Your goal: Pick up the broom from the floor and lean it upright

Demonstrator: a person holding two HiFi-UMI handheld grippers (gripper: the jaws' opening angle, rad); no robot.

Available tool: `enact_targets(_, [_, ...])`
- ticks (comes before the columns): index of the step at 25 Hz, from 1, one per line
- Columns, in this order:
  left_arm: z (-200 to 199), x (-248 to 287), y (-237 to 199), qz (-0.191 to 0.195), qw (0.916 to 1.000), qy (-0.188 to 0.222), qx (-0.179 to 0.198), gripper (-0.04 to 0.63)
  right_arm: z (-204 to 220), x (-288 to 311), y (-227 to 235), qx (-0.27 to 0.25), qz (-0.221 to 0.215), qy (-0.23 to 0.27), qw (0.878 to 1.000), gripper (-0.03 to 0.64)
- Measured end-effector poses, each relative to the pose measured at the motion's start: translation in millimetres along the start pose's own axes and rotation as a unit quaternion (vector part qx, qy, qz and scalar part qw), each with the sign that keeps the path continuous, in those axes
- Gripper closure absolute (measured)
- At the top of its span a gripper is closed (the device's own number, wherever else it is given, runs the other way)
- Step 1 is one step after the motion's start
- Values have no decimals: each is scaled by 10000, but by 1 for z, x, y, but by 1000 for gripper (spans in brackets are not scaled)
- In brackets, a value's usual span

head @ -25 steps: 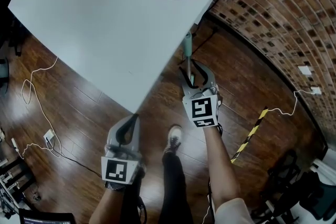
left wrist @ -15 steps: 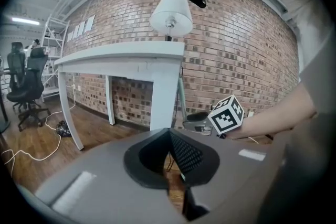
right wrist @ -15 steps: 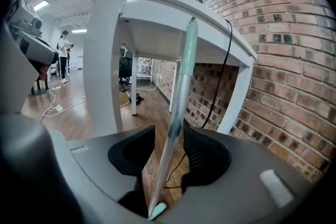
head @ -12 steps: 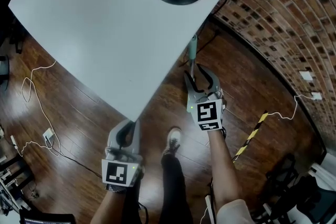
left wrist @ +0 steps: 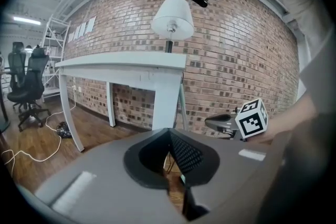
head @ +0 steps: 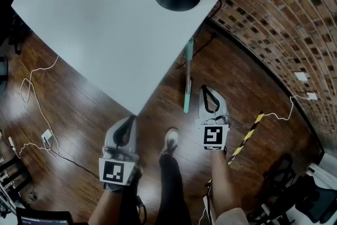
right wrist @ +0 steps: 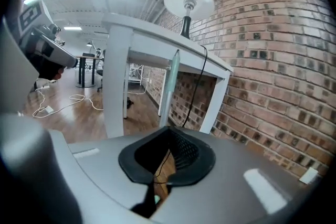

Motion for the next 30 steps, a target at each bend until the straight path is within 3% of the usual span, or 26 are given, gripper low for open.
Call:
enact_targets(5, [-22, -13, -3, 43, 9999, 108, 26, 595, -29, -44, 0, 390, 360, 87, 9986, 604])
enact_targets(14, [-87, -63, -26, 200, 9981, 581, 46, 595, -128, -126, -32, 470, 846, 496, 9941, 604])
enact_targets(23, [-164, -145, -57, 224, 9886, 1437, 392, 595, -211, -223, -90, 752, 1197, 925, 9856, 604])
enact_targets(30, [-199, -222, -66, 638, 9802, 1814, 475, 595, -261, -302, -140, 812, 1482, 1207, 9782, 604])
Point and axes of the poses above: the fingertips, and each gripper's own axes: x forward along the fingers, y to its right, z out of its underside, the point moved 5 cm from there along -x, backward along the fingers, and after that the axes turned 11 degrees about x, right-handed, at the moved point
